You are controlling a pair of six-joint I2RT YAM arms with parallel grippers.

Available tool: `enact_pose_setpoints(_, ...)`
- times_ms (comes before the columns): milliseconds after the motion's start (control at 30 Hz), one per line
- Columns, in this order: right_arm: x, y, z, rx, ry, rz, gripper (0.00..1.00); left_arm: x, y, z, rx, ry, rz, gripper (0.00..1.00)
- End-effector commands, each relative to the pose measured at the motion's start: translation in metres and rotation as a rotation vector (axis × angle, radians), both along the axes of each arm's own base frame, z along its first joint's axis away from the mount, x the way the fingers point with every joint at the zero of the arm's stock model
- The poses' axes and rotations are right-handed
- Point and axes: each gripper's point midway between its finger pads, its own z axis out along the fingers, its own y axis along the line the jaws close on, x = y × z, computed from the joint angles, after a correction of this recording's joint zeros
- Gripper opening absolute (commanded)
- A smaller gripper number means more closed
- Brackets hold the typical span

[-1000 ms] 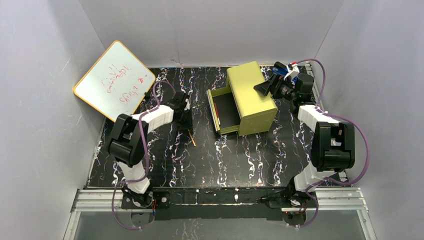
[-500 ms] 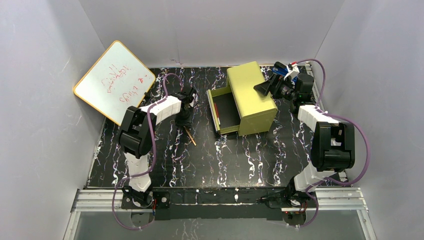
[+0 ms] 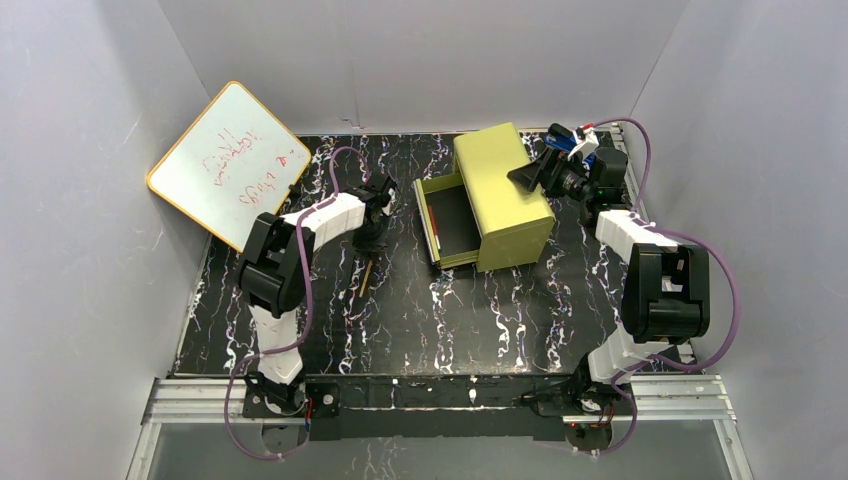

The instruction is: Organize the makeup

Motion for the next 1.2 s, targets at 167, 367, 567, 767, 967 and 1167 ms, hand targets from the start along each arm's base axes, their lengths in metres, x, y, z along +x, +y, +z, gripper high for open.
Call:
enact_pose_setpoints(167, -0.049, -0.007, -0.102, -0.109, 0.331, 0.013, 1.0, -0.021, 0.014, -0.02, 0.058, 0.094, -0.025, 0.0)
enact_pose_setpoints(367, -0.049, -0.008, -0.103, -0.113, 0.333, 0.008, 1.0, 0.012, -0.016, 0.045, -0.092, -0.04, -0.046, 0.0)
enact_pose_setpoints(567, -0.049, -0.009, -0.103, -0.115, 0.334, 0.002, 1.0, 0.04, -0.064, 0.11, -0.316, -0.156, -0.077, 0.0)
enact_pose_setpoints(767, -0.048, -0.009, -0.102, -0.115, 0.331, 0.002, 1.0, 0.058, -0.111, 0.143, -0.426, -0.219, -0.113, 0.0)
enact_pose_setpoints(967, -0.049, -0.009, -0.098, -0.117, 0.324, 0.0, 1.0, 0.074, -0.162, 0.14, -0.687, -0.228, -0.037, 0.0)
enact_pose_setpoints(1167, -0.05, -0.009, -0.097, -0.118, 0.323, -0.001, 1.0, 0.089, -0.186, 0.14, -0.863, -0.26, 0.061, 0.0)
